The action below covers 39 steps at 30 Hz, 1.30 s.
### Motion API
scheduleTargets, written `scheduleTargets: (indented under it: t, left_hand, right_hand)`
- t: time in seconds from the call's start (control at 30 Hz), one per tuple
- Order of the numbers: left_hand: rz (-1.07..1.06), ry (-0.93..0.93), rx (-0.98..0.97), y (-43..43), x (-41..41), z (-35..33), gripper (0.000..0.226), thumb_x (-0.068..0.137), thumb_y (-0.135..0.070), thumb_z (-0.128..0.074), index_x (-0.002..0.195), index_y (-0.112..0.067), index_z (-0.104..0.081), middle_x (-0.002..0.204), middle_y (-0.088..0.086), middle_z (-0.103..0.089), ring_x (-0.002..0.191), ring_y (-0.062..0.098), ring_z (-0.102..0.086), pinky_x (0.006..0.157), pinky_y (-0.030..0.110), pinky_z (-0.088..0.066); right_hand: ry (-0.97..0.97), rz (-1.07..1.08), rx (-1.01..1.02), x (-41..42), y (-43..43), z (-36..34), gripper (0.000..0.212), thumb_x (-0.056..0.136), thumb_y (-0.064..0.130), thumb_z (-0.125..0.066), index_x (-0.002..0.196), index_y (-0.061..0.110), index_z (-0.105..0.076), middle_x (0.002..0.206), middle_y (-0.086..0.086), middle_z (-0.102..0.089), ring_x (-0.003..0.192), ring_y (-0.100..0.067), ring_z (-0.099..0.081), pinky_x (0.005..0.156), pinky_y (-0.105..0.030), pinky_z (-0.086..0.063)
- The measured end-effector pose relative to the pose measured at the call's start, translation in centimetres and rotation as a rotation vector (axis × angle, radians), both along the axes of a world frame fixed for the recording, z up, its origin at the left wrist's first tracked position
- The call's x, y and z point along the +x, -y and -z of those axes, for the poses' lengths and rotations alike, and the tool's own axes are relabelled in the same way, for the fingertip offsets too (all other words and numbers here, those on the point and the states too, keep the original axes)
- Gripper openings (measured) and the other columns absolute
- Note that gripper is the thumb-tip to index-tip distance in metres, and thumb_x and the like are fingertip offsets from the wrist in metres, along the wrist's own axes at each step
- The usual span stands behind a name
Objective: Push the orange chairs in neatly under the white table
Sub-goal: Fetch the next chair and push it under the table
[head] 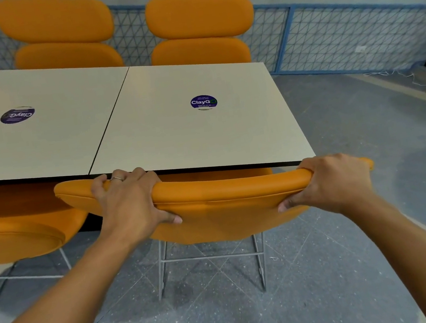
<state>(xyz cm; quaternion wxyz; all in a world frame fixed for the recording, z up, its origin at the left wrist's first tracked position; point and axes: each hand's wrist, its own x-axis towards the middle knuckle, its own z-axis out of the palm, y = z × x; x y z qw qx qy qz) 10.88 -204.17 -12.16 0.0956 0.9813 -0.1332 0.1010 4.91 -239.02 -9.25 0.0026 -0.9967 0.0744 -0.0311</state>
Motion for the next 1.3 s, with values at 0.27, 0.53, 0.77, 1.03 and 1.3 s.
scheduleTargets:
  t: [0.27,0.53,0.77,1.03,1.3]
  left_hand:
    - [-0.032,-0.020,0.016,0.7,-0.2,0.0,0.076,0.040,-0.076,-0.077,0.099,-0.031,-0.063,0.099,-0.007,-0.060,0.112,0.027,-0.047,0.100,0.047,-0.019]
    - [-0.061,-0.049,0.039,0.8,-1.3,-0.2,0.086,0.048,-0.073,-0.078,0.120,-0.030,-0.058,0.122,0.002,-0.057,0.127,0.034,-0.039,0.110,0.050,-0.013]
    - [-0.053,-0.007,-0.026,0.6,-2.7,0.4,0.088,0.059,-0.065,-0.078,0.134,-0.030,-0.050,0.133,0.004,-0.049,0.135,0.031,-0.029,0.116,0.052,-0.006]
    - [-0.042,-0.092,-0.206,0.1,-3.4,-1.5,0.068,0.072,-0.056,-0.075,0.132,-0.034,-0.053,0.136,-0.001,-0.053,0.134,0.025,-0.036,0.116,0.051,-0.016]
    - [-0.047,-0.071,-0.398,-4.3,-5.3,-3.8,0.052,0.079,-0.045,-0.075,0.126,-0.031,-0.058,0.124,-0.002,-0.058,0.119,0.020,-0.047,0.101,0.041,-0.042]
  right_hand:
    - [0.021,-0.081,-0.007,0.1,0.7,0.2,0.092,0.028,0.110,-0.028,0.074,0.036,-0.056,0.064,0.014,-0.056,0.066,-0.011,-0.056,0.065,-0.030,-0.046]
    - [0.048,-0.067,-0.038,-0.9,0.1,0.5,0.109,0.036,0.110,-0.025,0.099,0.033,-0.069,0.080,0.009,-0.065,0.078,-0.015,-0.058,0.080,-0.036,-0.049]
    - [0.030,-0.105,-0.017,-0.9,0.3,0.5,0.105,0.041,0.107,-0.031,0.110,0.036,-0.066,0.093,0.009,-0.068,0.090,-0.017,-0.060,0.087,-0.040,-0.046]
    - [0.020,-0.207,0.137,-1.1,-2.1,-0.3,0.086,0.065,0.097,-0.039,0.122,0.038,-0.062,0.110,0.011,-0.068,0.102,-0.016,-0.059,0.093,-0.044,-0.042]
    - [0.065,-0.389,0.353,-1.2,-9.8,-1.9,0.049,0.085,0.064,-0.064,0.121,0.031,-0.068,0.119,0.009,-0.067,0.099,-0.008,-0.053,0.082,-0.030,-0.045]
